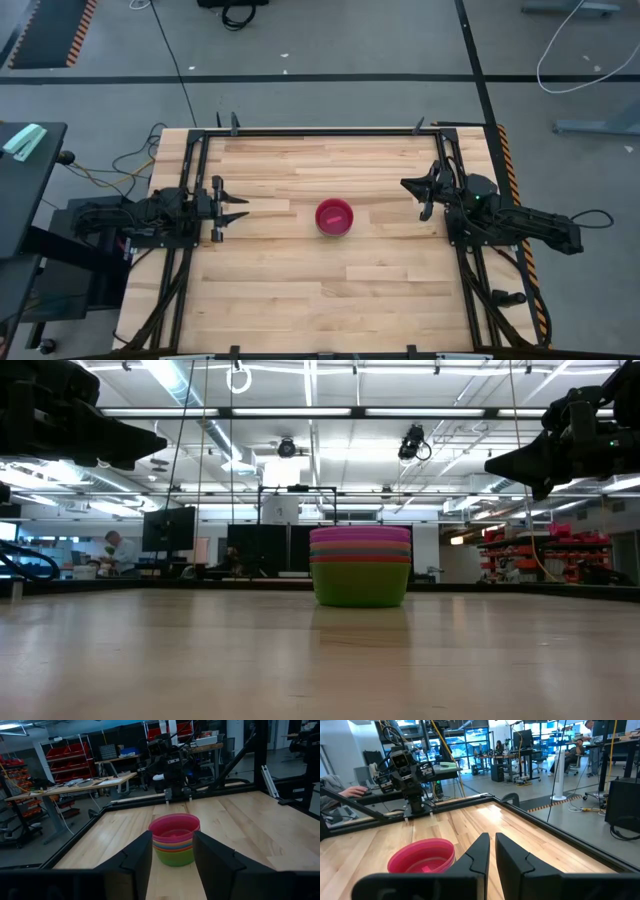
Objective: Nest bowls inside each other
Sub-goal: Return to Home Position
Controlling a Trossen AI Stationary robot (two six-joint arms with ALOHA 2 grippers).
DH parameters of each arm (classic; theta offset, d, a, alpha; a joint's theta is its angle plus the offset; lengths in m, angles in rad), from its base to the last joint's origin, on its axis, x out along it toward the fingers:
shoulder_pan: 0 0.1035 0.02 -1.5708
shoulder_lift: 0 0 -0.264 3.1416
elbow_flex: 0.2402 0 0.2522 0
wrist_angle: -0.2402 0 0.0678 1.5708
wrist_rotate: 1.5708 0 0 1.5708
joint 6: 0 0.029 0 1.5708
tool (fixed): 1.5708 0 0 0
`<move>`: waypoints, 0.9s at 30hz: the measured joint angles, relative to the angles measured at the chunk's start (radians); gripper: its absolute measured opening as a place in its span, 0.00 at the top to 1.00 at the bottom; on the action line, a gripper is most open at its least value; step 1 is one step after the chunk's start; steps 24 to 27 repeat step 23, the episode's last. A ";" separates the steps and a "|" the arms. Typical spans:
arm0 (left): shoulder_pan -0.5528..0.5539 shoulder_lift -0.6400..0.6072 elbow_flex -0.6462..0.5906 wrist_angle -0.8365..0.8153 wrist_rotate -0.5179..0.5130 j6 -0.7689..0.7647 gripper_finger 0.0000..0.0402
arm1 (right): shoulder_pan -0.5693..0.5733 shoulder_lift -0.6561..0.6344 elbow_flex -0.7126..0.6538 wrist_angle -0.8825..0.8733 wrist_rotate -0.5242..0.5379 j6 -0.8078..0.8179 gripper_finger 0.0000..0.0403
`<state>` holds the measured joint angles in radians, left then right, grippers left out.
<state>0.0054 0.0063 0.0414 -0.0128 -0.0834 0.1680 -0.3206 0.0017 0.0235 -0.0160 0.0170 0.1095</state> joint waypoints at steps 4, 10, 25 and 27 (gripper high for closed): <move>0.000 0.000 0.000 0.000 0.000 0.000 0.64 | 0.000 0.000 0.000 0.000 0.000 0.000 0.90; 0.000 0.000 0.000 0.000 0.000 0.000 0.66 | 0.000 0.000 0.000 0.000 0.000 0.000 0.90; 0.000 0.000 0.000 0.000 0.000 0.000 0.62 | 0.000 0.000 0.000 0.000 0.000 0.000 0.90; 0.000 0.000 0.000 0.000 0.000 0.000 0.62 | 0.000 0.000 0.000 0.000 0.000 0.000 0.90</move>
